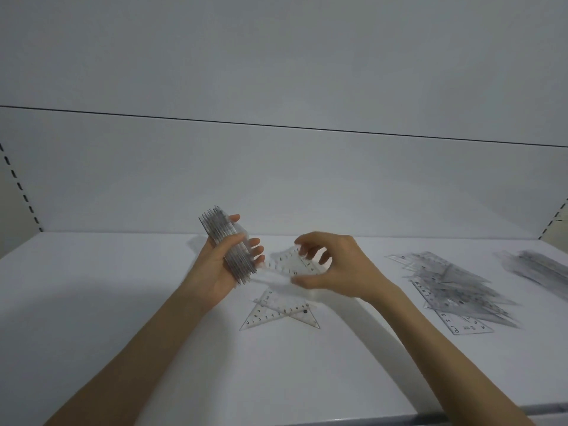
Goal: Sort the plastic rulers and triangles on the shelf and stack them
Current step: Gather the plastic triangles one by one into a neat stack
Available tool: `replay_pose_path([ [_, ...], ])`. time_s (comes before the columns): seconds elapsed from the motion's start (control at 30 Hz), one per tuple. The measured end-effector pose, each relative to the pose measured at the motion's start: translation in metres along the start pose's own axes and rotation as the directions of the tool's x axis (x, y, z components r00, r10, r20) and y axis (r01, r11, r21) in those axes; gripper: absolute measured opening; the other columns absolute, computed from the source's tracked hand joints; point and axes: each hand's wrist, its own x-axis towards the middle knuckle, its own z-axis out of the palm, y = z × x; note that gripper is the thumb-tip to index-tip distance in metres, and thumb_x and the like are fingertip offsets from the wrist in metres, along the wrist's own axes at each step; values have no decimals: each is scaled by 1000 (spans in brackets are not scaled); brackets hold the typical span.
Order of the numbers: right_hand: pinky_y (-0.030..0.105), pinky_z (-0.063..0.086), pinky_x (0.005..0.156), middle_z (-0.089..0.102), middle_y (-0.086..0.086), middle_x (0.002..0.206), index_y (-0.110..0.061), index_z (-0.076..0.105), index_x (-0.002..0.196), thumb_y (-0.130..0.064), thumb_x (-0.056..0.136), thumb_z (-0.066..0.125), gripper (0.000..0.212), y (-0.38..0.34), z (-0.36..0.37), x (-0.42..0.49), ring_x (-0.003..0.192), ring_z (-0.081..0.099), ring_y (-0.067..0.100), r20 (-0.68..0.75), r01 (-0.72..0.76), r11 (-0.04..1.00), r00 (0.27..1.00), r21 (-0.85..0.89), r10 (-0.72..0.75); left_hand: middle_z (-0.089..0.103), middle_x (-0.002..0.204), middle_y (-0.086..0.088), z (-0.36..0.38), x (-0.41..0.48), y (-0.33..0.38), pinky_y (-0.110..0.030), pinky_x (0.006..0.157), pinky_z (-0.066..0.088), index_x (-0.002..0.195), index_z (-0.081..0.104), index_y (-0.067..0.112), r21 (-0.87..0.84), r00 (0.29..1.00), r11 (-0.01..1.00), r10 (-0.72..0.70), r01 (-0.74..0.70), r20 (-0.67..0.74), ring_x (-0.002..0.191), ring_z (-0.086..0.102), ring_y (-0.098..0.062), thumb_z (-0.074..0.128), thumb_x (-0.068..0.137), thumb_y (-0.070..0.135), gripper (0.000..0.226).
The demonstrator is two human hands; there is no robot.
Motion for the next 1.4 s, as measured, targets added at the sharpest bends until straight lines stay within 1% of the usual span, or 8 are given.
replay_pose_path([
  [0.2, 21, 53, 80, 70, -8, 93, -21, 70, 101, -43, 63, 85, 47, -30, 18, 17, 88, 65, 2, -153, -172, 889, 954, 424, 257, 69, 94, -14, 7, 0, -7, -37, 66, 57, 115, 55, 22, 20, 999, 1000, -6, 5, 36, 80, 69, -27, 53, 81, 38, 38],
  [0.33, 21, 50, 77, 68, -4, 103, -19, 69, 109, -47, 62, 84, 57, -43, 33, 30, 97, 64, 5, -106, -272, 853, 930, 445, 352, 65, 116, -18, 11, -4, -9, -37, 71, 57, 132, 46, 14, 8, 996, 1000, -8, 8, 86, 93, 68, -28, 45, 82, 47, 59],
  [0.5, 39, 59, 77, 69, 3, 99, -14, 67, 109, -49, 55, 86, 67, -47, 51, 38, 82, 71, 19, -64, -334, 812, 909, 478, 412, 65, 100, -13, 12, -4, -7, -38, 66, 58, 121, 51, 20, 3, 998, 1000, 3, -4, 68, 84, 70, -22, 44, 82, 44, 47],
  [0.7, 41, 60, 71, 71, 3, 87, -8, 65, 112, -44, 64, 85, 63, -48, 55, 40, 71, 72, 16, -55, -307, 819, 924, 484, 379, 62, 104, -14, 10, -4, -6, -38, 67, 58, 121, 52, 21, 24, 996, 999, -42, 40, 75, 83, 69, -22, 44, 94, 31, 31],
  [0.83, 34, 55, 88, 73, -4, 84, -9, 63, 120, -55, 69, 77, 69, -42, 50, 39, 81, 70, 6, -36, -291, 887, 945, 359, 325, 57, 106, -16, 9, -5, -6, -38, 66, 57, 115, 56, 20, 35, 994, 998, -55, 52, 98, 83, 67, -25, 51, 85, 29, 31],
  [0.93, 25, 50, 90, 67, -2, 112, -13, 57, 131, -55, 77, 70, 70, -30, 36, 32, 98, 65, 7, 19, -264, 935, 963, 238, 268, 58, 96, -16, 10, -4, -6, -36, 62, 57, 113, 55, 19, 35, 995, 998, -57, 54, 88, 74, 66, -24, 49, 89, 27, 26],
  [1.13, 25, 48, 93, 62, -13, 122, -33, 63, 121, -62, 70, 71, 60, -2, 7, -1, 108, 55, -1, 351, -150, 982, 919, -111, 180, 62, 90, -22, 5, 0, -3, -36, 62, 56, 112, 55, 20, -16, 998, 998, -53, 53, -38, 71, 65, -30, 50, 95, 25, 18],
  [1.4, 38, 49, 83, 57, -3, 101, -11, 64, 98, -44, 65, 79, 50, -1, 17, -14, 92, 51, 15, 323, -59, 939, 930, -339, 175, 59, 92, -22, 5, 0, -3, -36, 61, 57, 110, 54, 20, -34, 997, 999, -36, 34, -67, 71, 64, -29, 49, 96, 23, 15],
])
